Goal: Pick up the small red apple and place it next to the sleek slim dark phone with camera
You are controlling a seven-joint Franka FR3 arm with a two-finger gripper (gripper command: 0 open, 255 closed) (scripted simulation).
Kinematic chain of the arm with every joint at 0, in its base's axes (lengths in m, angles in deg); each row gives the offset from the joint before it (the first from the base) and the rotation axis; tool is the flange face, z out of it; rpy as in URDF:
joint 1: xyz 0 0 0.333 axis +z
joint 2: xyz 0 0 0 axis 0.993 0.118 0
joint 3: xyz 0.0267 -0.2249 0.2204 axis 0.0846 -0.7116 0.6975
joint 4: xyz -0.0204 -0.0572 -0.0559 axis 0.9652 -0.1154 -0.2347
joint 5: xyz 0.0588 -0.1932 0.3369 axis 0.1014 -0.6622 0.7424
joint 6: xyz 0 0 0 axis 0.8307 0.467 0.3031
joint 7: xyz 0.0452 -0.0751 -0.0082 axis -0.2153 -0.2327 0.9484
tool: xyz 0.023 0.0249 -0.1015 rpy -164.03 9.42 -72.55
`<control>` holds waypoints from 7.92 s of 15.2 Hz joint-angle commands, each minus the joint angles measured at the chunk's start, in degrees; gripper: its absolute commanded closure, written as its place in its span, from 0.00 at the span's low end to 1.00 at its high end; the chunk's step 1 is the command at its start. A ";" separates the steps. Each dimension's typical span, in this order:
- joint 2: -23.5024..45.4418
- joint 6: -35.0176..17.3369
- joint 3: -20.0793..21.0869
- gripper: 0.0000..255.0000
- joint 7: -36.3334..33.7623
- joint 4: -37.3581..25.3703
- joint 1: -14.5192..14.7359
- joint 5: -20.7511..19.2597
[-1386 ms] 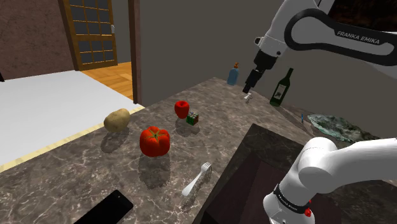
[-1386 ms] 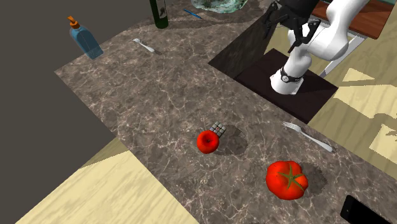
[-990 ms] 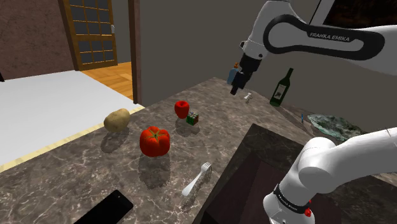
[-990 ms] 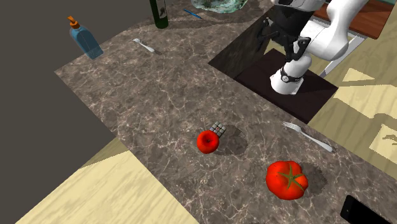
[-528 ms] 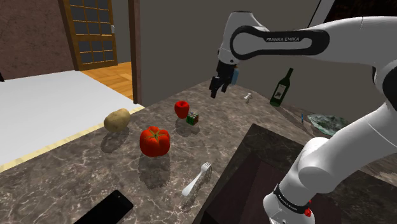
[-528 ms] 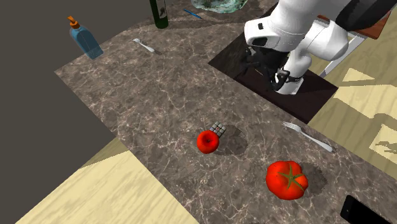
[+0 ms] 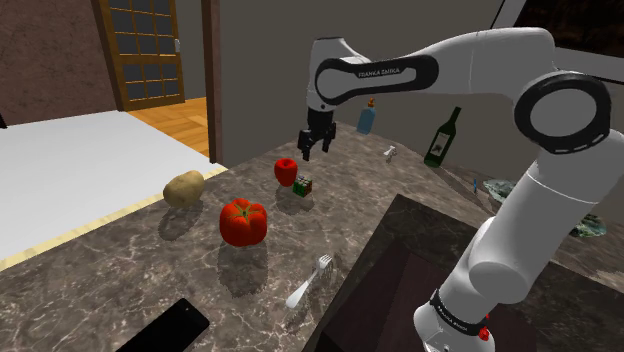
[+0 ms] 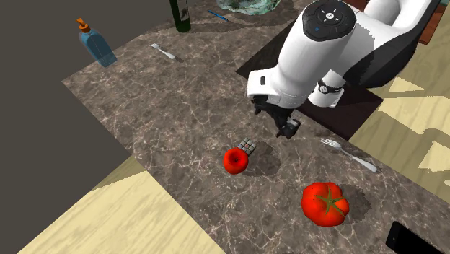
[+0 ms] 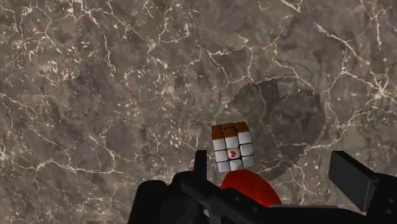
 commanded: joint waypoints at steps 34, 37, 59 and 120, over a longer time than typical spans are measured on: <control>25.73 -1.11 -0.46 1.00 -6.46 -18.35 0.89 -2.25; 25.00 0.85 -0.43 1.00 -6.26 -19.60 0.91 -2.15; 23.19 16.85 -0.34 1.00 -4.73 -33.86 1.20 -1.80; 20.62 20.86 25.97 1.00 -68.37 -32.58 39.62 0.21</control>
